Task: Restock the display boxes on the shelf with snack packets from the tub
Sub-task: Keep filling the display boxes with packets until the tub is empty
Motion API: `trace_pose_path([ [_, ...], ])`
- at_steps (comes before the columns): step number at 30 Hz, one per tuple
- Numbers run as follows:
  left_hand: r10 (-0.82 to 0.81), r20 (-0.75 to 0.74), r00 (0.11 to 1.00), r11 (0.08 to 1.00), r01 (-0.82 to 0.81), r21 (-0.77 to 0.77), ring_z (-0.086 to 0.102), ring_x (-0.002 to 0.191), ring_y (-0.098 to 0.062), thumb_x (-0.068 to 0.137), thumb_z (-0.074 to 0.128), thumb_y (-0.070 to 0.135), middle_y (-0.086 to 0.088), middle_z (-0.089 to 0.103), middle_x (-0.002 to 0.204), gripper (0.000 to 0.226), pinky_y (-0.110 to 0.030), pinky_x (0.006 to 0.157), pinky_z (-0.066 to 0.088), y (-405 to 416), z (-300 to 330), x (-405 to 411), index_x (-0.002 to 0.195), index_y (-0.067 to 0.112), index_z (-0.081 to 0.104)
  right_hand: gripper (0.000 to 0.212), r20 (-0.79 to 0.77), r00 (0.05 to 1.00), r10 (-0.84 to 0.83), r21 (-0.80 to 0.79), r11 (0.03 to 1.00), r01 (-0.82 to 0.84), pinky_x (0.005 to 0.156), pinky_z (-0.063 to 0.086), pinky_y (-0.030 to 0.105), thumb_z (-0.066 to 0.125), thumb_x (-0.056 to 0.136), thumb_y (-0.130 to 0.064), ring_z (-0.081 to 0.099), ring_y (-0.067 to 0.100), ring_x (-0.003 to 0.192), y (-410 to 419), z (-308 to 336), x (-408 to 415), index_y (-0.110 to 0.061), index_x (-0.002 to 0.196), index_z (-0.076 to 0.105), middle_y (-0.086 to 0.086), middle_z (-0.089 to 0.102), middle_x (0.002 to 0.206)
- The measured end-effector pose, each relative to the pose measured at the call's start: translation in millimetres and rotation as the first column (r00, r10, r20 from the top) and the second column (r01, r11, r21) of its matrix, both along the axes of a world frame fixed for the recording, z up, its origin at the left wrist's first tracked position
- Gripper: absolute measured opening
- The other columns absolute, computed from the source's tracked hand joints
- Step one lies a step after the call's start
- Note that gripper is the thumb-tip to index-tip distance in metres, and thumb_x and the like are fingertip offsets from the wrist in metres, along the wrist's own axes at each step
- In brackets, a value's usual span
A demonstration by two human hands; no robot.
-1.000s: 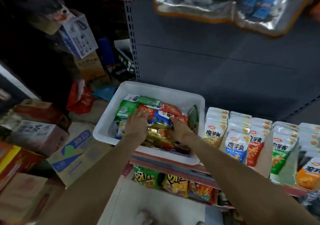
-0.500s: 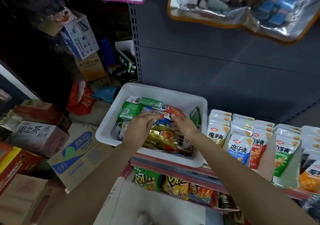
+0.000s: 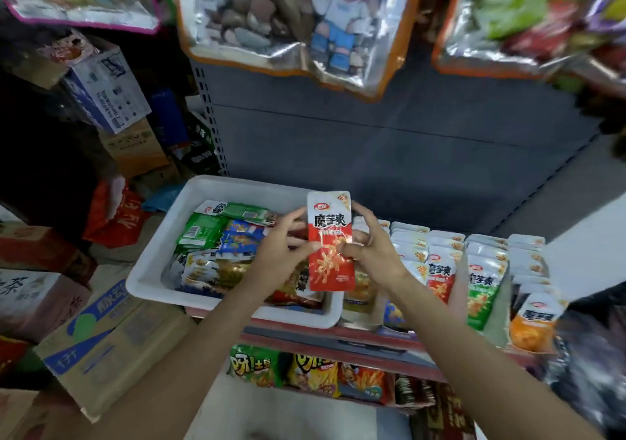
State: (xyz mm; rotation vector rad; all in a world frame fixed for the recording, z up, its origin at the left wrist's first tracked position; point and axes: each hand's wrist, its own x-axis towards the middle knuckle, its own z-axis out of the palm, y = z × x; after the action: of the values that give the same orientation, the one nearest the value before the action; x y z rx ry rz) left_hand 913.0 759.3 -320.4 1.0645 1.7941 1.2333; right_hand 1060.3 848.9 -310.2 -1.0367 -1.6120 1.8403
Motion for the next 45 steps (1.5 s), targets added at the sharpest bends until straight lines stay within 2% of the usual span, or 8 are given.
trace_pose_path([
  [6, -0.077, 0.067, 0.995, 0.996, 0.073, 0.06, 0.057, 0.076, -0.004, 0.083, 0.066, -0.002, 0.007, 0.056, 0.089, 0.061, -0.009, 0.059, 0.05, 56, 19, 85, 0.135, 0.017, 0.041, 0.074, 0.206, 0.966, -0.159, 0.368, 0.927, 0.075, 0.069, 0.057, 0.041, 0.061, 0.079, 0.011, 0.064, 0.019, 0.076, 31, 3, 86, -0.032, 0.136, 0.037, 0.002, 0.065, 0.088],
  [10, -0.154, -0.072, 0.985, 0.988, 0.156, 0.017, 0.062, 0.08, -0.016, 0.083, 0.068, 0.006, -0.001, 0.062, 0.085, 0.046, -0.031, 0.076, 0.053, 91, 13, 135, 0.125, 0.012, 0.049, 0.073, 0.305, 0.915, -0.263, 0.531, 0.845, 0.066, 0.06, 0.049, 0.015, 0.06, 0.083, 0.006, 0.059, 0.0, 0.074, 46, 5, 141, -0.03, 0.139, 0.032, -0.01, 0.061, 0.093],
  [19, -0.126, -0.304, 0.944, 0.985, 0.156, 0.077, 0.062, 0.08, -0.012, 0.089, 0.059, 0.003, 0.004, 0.055, 0.095, 0.052, -0.026, 0.069, 0.054, 136, 14, 185, 0.132, 0.028, 0.046, 0.075, 0.428, 0.867, -0.255, 0.47, 0.882, 0.028, 0.068, 0.052, 0.02, 0.058, 0.089, -0.001, 0.061, 0.012, 0.088, 67, -16, 183, -0.028, 0.146, 0.018, -0.001, 0.063, 0.107],
  [23, -0.191, -0.485, 0.853, 0.972, 0.235, 0.031, 0.061, 0.083, -0.016, 0.09, 0.056, 0.003, -0.004, 0.057, 0.099, 0.025, -0.025, 0.068, 0.051, 140, 3, 186, 0.109, 0.018, 0.062, 0.081, 0.424, 0.856, -0.295, 0.504, 0.862, 0.047, 0.079, 0.056, 0.039, 0.058, 0.088, -0.001, 0.064, 0.019, 0.092, 75, -26, 184, -0.034, 0.147, 0.013, 0.0, 0.062, 0.11],
  [28, -0.251, -0.721, 0.645, 0.959, 0.269, -0.093, 0.055, 0.102, -0.021, 0.093, 0.054, 0.014, -0.003, 0.06, 0.11, 0.022, -0.036, 0.085, 0.045, 136, -10, 187, 0.113, 0.021, 0.057, 0.032, 0.565, 0.77, -0.296, 0.629, 0.759, -0.169, 0.082, 0.048, 0.034, 0.049, 0.096, -0.011, 0.058, 0.026, 0.102, 82, -30, 186, -0.017, 0.127, 0.048, 0.009, 0.057, 0.117],
  [34, -0.29, -0.882, 0.373, 0.951, 0.217, -0.221, 0.039, 0.117, -0.019, 0.092, 0.051, 0.013, 0.002, 0.055, 0.121, 0.033, -0.03, 0.095, 0.027, 142, -23, 189, 0.125, 0.02, 0.053, 0.027, 0.705, 0.647, -0.291, 0.622, 0.692, -0.367, 0.078, 0.047, 0.032, 0.048, 0.094, -0.006, 0.058, 0.027, 0.102, 92, -31, 179, -0.01, 0.118, 0.06, 0.012, 0.058, 0.116],
  [39, -0.263, -0.833, 0.487, 0.959, 0.225, -0.171, 0.04, 0.12, -0.018, 0.092, 0.055, 0.021, 0.002, 0.052, 0.129, 0.034, -0.031, 0.098, 0.029, 133, -24, 178, 0.126, 0.02, 0.054, 0.035, 0.774, 0.559, -0.298, 0.584, 0.677, -0.448, 0.084, 0.049, 0.037, 0.047, 0.093, -0.004, 0.049, 0.025, 0.116, 90, -30, 171, -0.015, 0.124, 0.056, 0.008, 0.055, 0.123],
  [45, -0.019, -0.509, 0.861, 0.995, 0.065, 0.071, 0.06, 0.094, -0.013, 0.086, 0.064, 0.011, -0.002, 0.064, 0.102, 0.021, -0.029, 0.085, 0.051, 94, -24, 130, 0.106, 0.012, 0.063, 0.034, 0.604, 0.751, -0.266, 0.71, 0.608, -0.356, 0.095, 0.043, 0.033, 0.053, 0.091, -0.009, 0.046, 0.027, 0.114, 73, -17, 139, -0.011, 0.125, 0.057, 0.011, 0.053, 0.119],
])
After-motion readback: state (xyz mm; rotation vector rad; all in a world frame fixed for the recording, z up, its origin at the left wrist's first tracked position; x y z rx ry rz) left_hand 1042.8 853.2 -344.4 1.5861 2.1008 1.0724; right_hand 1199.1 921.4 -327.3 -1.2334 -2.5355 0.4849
